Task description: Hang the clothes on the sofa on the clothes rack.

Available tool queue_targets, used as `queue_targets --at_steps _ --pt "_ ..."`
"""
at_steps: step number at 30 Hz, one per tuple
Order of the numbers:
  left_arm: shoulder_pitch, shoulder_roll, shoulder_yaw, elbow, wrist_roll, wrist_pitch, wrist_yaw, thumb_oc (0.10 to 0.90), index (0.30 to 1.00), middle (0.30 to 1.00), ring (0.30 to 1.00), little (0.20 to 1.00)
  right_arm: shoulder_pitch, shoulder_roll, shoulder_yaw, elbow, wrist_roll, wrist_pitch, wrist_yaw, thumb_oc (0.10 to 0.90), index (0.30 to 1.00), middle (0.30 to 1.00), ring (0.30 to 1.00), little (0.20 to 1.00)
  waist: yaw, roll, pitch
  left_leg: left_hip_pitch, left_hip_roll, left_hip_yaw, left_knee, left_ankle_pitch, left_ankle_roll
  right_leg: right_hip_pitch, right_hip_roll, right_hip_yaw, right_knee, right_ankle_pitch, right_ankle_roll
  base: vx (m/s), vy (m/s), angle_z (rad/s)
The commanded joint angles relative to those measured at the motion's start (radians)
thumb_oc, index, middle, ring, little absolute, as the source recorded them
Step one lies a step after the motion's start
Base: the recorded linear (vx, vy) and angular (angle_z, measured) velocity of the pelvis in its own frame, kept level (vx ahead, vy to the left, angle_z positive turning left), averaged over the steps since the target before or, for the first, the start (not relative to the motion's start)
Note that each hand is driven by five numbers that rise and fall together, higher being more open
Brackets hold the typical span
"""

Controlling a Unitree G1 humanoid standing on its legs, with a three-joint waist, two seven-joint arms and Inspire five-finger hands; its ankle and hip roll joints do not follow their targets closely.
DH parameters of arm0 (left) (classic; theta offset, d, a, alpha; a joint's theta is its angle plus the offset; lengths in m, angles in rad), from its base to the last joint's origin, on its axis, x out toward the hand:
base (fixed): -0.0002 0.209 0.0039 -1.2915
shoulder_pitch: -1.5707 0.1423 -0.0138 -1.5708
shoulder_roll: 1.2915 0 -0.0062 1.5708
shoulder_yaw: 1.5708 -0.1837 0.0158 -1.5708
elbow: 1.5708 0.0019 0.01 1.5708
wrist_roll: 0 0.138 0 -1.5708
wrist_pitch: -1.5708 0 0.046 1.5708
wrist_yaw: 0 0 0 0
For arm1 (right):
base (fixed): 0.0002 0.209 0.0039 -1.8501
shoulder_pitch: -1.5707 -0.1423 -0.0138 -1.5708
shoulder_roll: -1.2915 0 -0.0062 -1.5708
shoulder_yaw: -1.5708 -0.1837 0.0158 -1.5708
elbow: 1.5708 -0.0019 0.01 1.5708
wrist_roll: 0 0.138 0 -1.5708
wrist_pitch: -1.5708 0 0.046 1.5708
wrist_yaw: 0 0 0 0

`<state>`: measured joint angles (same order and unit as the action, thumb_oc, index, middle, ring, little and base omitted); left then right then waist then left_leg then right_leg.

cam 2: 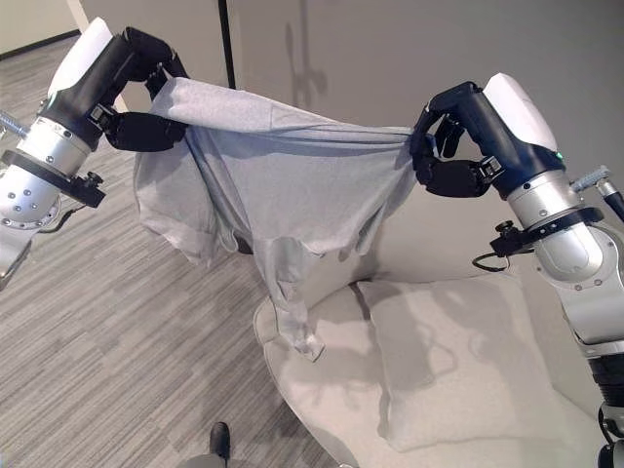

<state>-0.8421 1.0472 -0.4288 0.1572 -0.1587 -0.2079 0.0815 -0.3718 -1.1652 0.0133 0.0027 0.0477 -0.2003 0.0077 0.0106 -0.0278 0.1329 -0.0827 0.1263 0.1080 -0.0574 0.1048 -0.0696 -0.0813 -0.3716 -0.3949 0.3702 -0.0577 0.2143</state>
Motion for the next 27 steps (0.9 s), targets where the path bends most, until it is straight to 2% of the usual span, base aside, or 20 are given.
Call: queue_targets --at_steps 1,2,3,5,7,9,11,13,15,18,20,21,22,23,24,25,26,27 --pt "-0.104 0.027 0.177 0.021 -0.077 -0.022 0.072 0.4 0.3 0.3 0.3 0.3 -0.134 -0.082 -0.118 0.046 0.071 0.006 -0.085 0.4 0.3 0.3 0.3 0.3 -0.041 -0.039 -0.065 0.127 -0.051 0.053 -0.03 -0.146 -0.015 0.0 0.286 0.102 -0.207 0.018 -0.107 0.07 0.056 -0.32" --pt "-0.086 0.029 0.187 0.023 -0.076 -0.023 0.069 0.4 0.3 0.3 0.3 0.3 -0.135 -0.079 -0.118 0.051 0.068 0.005 -0.093 0.4 0.3 0.3 0.3 0.3 -0.034 -0.054 -0.07 0.131 -0.076 0.051 -0.03 -0.157 -0.004 0.024 0.301 0.115 -0.267 0.019 -0.122 0.09 0.066 -0.25" --pt "-0.05 0.028 0.222 0.013 -0.081 -0.024 0.064 0.4 0.3 0.3 0.3 0.3 -0.145 -0.067 -0.115 0.053 0.056 0.006 -0.096 0.4 0.3 0.3 0.3 0.3 -0.018 -0.075 -0.08 0.131 -0.103 0.041 -0.03 -0.172 0.008 0.072 0.318 0.152 -0.36 0.038 -0.118 0.1 0.087 -0.02" --pt "-0.019 0.03 0.247 0.01 -0.087 -0.024 0.059 0.4 0.3 0.3 0.3 0.3 -0.16 -0.059 -0.101 0.053 0.063 0.005 -0.093 0.4 0.3 0.3 0.3 0.3 -0.009 -0.08 -0.087 0.134 -0.11 0.048 -0.03 -0.171 0.013 0.094 0.315 0.154 -0.401 0.061 -0.113 0.09 0.067 -0.09" --pt "0.006 0.023 0.265 -0.001 -0.096 -0.03 0.052 0.4 0.3 0.3 0.3 0.3 -0.162 -0.061 -0.098 0.067 0.072 0.004 -0.094 0.4 0.3 0.3 0.3 0.3 0.006 -0.084 -0.081 0.132 -0.125 0.061 0.041 -0.192 0.019 0.146 0.304 0.153 -0.45 0.064 -0.111 0.11 0.109 -0.13" --pt "0.005 0.004 0.263 -0.012 -0.104 -0.029 0.05 0.4 0.3 0.3 0.3 0.3 -0.131 -0.08 -0.13 0.071 0.063 0.012 -0.092 0.4 0.3 0.3 0.3 0.3 -0.006 -0.084 -0.069 0.088 -0.103 0.102 0.106 -0.194 -0.002 0.157 0.278 0.125 -0.457 0.066 -0.102 0.03 0.163 0.08" --pt "-0.006 -0.004 0.253 -0.016 -0.107 -0.033 0.052 0.4 0.3 0.3 0.3 0.3 -0.114 -0.087 -0.142 0.066 0.061 0.015 -0.091 0.4 0.3 0.3 0.3 0.3 -0.013 -0.082 -0.072 0.072 -0.057 0.125 0.097 -0.182 -0.018 0.15 0.248 0.114 -0.457 0.073 -0.087 0.05 0.228 0.25" --pt "-0.023 -0.006 0.24 -0.012 -0.105 -0.036 0.055 0.4 0.3 0.3 0.3 0.3 -0.111 -0.089 -0.141 0.063 0.063 0.012 -0.094 0.4 0.3 0.3 0.3 0.3 -0.015 -0.087 -0.078 0.071 -0.002 0.11 0.073 -0.162 -0.033 0.141 0.214 0.113 -0.457 0.075 -0.076 0.1 0.274 0.13" --pt "-0.045 -0.002 0.225 -0.002 -0.113 -0.044 0.059 0.4 0.3 0.3 0.3 0.3 -0.115 -0.088 -0.138 0.073 0.074 0.002 -0.106 0.4 0.3 0.3 0.3 0.3 -0.021 -0.091 -0.081 0.072 0.084 0.089 0.051 -0.121 -0.054 0.128 0.169 0.11 -0.457 0.073 -0.062 0.1 0.344 0.05" --pt "-0.077 0.01 0.198 0.016 -0.128 -0.051 0.073 0.4 0.3 0.3 0.3 0.3 -0.096 -0.098 -0.151 0.082 0.073 -0.003 -0.126 0.4 0.3 0.3 0.3 0.3 -0.038 -0.084 -0.086 0.039 0.237 0.044 0.025 -0.017 -0.089 0.133 0.105 0.117 -0.457 0.061 -0.031 0.19 0.431 0.06" --pt "-0.089 0.027 0.184 0.027 -0.129 -0.056 0.085 0.4 0.3 0.3 0.3 0.3 -0.072 -0.103 -0.17 0.078 0.062 -0.003 -0.136 0.4 0.3 0.3 0.3 0.3 -0.036 -0.071 -0.087 0.005 0.296 -0.003 0.033 0.057 -0.113 0.158 0.076 0.122 -0.457 0.053 -0.013 0.35 0.537 0.23" --pt "-0.09 0.036 0.173 0.027 -0.132 -0.061 0.089 0.4 0.3 0.3 0.3 0.3 -0.058 -0.101 -0.176 0.077 0.057 -0.006 -0.138 0.4 0.3 0.3 0.3 0.3 -0.025 -0.06 -0.087 -0.019 0.298 -0.059 0.071 0.059 -0.124 0.188 0.051 0.127 -0.457 0.049 0.0 0.44 0.611 0.05" --pt "-0.095 0.036 0.171 0.026 -0.144 -0.059 0.089 0.4 0.3 0.3 0.3 0.3 -0.062 -0.087 -0.169 0.064 0.054 0.0 -0.128 0.4 0.3 0.3 0.3 0.3 -0.022 -0.054 -0.091 -0.01 0.27 -0.089 0.077 -0.006 -0.13 0.196 0.027 0.133 -0.457 0.071 0.01 0.48 0.64 -0.06" --pt "-0.105 0.04 0.163 0.025 -0.143 -0.059 0.087 0.4 0.3 0.3 0.3 0.3 -0.056 -0.083 -0.175 0.073 0.054 0.0 -0.131 0.4 0.3 0.3 0.3 0.3 -0.024 -0.051 -0.102 -0.008 0.243 -0.088 0.079 -0.071 -0.143 0.203 -0.011 0.121 -0.457 0.11 0.031 0.43 0.598 -0.22" --pt "-0.111 0.037 0.153 0.014 -0.145 -0.061 0.084 0.4 0.3 0.3 0.3 0.3 -0.055 -0.081 -0.186 0.076 0.05 0.006 -0.129 0.4 0.3 0.3 0.3 0.3 -0.033 -0.046 -0.106 -0.005 0.215 -0.074 0.073 -0.107 -0.143 0.204 -0.04 0.118 -0.457 0.17 0.042 0.43 0.628 -0.02" --pt "-0.126 0.031 0.136 0.009 -0.154 -0.06 0.078 0.4 0.3 0.3 0.3 0.3 -0.05 -0.079 -0.195 0.079 0.037 0.016 -0.131 0.4 0.3 0.3 0.3 0.3 -0.033 -0.053 -0.107 0.011 0.178 -0.053 0.065 -0.15 -0.129 0.196 -0.088 0.119 -0.457 0.276 0.048 0.25 0.411 0.11" --pt "-0.13 0.031 0.133 0.01 -0.154 -0.06 0.078 0.4 0.3 0.3 0.3 0.3 -0.048 -0.078 -0.197 0.079 0.037 0.016 -0.131 0.4 0.3 0.3 0.3 0.3 -0.03 -0.058 -0.107 0.009 0.171 -0.05 0.065 -0.146 -0.126 0.191 -0.095 0.123 -0.457 0.281 0.048 0.28 0.593 0.18" --pt "-0.146 0.02 0.117 0.005 -0.153 -0.054 0.08 0.4 0.3 0.3 0.3 0.3 -0.057 -0.063 -0.208 0.065 0.018 0.027 -0.141 0.4 0.3 0.3 0.3 0.3 -0.03 -0.061 -0.097 0.032 0.108 -0.004 0.046 -0.156 -0.085 0.143 -0.147 0.094 -0.413 0.437 0.033 0.21 0.577 -0.04"
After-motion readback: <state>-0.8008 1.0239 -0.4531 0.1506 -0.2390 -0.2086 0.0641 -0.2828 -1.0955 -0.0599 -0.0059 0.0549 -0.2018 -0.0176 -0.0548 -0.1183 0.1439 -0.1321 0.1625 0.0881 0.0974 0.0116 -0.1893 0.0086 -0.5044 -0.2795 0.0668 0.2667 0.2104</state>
